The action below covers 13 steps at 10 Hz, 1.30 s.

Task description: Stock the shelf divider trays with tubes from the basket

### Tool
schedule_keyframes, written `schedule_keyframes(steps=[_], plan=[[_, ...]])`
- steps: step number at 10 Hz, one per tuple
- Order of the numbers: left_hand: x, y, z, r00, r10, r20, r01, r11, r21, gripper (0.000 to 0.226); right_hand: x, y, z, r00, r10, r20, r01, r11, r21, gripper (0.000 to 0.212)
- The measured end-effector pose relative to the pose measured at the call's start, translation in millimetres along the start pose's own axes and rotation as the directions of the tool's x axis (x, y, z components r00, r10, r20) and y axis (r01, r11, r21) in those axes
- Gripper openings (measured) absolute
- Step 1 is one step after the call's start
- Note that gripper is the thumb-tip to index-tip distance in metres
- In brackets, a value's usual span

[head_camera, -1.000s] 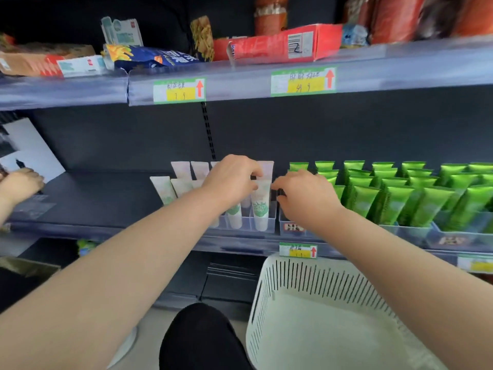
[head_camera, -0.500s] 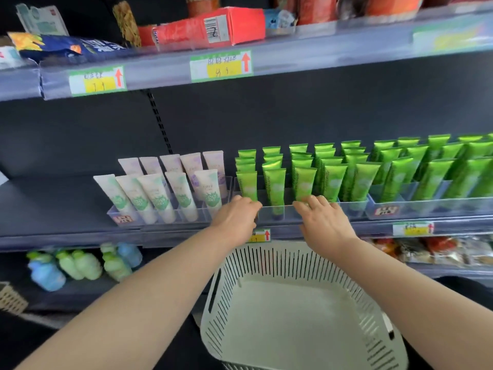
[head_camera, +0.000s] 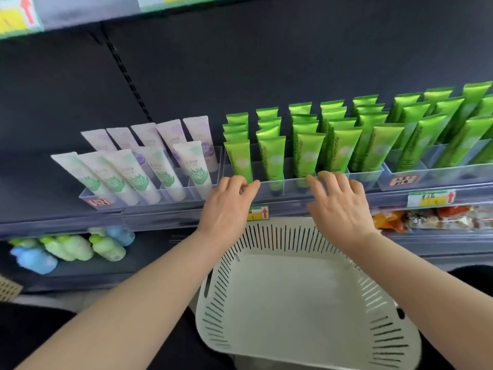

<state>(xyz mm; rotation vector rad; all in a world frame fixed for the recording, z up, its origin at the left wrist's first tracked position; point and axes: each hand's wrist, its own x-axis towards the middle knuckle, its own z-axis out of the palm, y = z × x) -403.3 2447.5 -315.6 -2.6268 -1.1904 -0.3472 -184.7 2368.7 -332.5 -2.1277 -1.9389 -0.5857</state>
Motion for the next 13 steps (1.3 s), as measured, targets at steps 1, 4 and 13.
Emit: schedule_keyframes(steps=[1,4,13], plan=[[-3,1,8,0.998,-0.015,-0.064,0.014,1.0,-0.005,0.066,-1,-1,9,0.999,0.008,-0.049,-0.008,1.0,0.014,0.048],[-5,2,35,0.973,-0.017,-0.232,0.027,0.999,0.038,0.061,-4,8,42,0.974,-0.001,-0.225,0.013,0.999,0.052,0.05],[-22,16,32,0.998,-0.062,-0.026,0.065,0.984,0.165,0.086,-34,-19,13,0.98,0.123,0.155,-0.141,0.984,0.109,0.068]])
